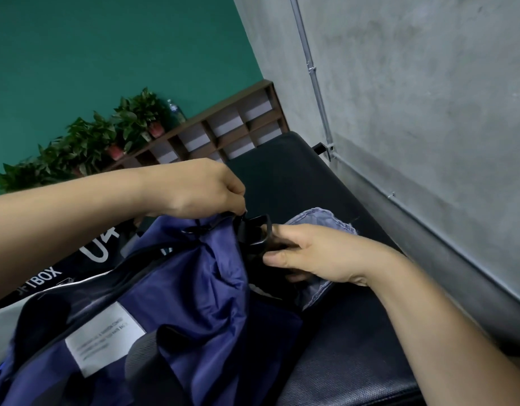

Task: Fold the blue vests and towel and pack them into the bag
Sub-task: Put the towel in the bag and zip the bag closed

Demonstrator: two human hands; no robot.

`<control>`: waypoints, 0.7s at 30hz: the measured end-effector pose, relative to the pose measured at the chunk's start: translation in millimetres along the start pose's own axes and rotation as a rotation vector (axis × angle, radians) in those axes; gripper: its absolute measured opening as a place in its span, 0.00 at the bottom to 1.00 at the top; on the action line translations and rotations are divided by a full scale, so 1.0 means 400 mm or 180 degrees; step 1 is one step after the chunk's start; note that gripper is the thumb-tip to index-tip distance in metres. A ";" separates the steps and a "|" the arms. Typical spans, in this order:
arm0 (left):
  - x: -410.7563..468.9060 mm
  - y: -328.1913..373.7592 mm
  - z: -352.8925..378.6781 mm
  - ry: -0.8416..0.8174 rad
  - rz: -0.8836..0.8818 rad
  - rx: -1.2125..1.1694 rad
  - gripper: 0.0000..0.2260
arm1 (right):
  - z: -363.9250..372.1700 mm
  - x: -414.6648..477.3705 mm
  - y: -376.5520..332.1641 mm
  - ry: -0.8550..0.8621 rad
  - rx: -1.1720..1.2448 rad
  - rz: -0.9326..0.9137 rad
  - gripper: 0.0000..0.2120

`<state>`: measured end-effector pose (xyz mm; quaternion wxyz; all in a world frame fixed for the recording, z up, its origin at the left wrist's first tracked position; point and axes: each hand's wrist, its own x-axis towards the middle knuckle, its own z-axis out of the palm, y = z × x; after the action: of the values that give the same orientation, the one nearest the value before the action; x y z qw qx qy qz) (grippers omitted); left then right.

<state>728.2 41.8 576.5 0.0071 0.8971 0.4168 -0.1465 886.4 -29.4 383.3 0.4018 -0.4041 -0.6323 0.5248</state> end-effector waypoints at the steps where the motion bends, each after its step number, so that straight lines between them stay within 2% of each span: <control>1: 0.002 0.004 0.002 0.0013 0.0020 -0.0034 0.18 | 0.005 0.004 0.001 0.0015 0.0037 0.0033 0.17; 4: 0.009 0.022 0.000 0.0054 0.0131 -0.0020 0.17 | 0.019 0.019 0.005 0.0022 0.0052 -0.0050 0.10; 7: 0.012 0.038 -0.005 0.0093 0.0216 0.0041 0.17 | 0.039 0.037 -0.004 0.0113 -0.0322 -0.0176 0.04; 11: 0.020 0.048 -0.003 0.0097 0.0225 0.0103 0.18 | 0.045 0.058 -0.006 0.0257 -0.0973 -0.0293 0.05; 16: 0.036 0.057 0.021 0.0151 0.0161 -0.0037 0.16 | 0.054 0.066 -0.014 0.0258 -0.1002 -0.0265 0.13; 21: 0.045 0.066 0.028 0.0184 0.0022 -0.0183 0.17 | 0.058 0.075 -0.019 0.0340 -0.1105 -0.0316 0.06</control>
<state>755.9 36.3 557.9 0.0214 0.9018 0.4177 -0.1084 853.6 -10.2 390.2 0.3845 -0.4629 -0.7103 0.3651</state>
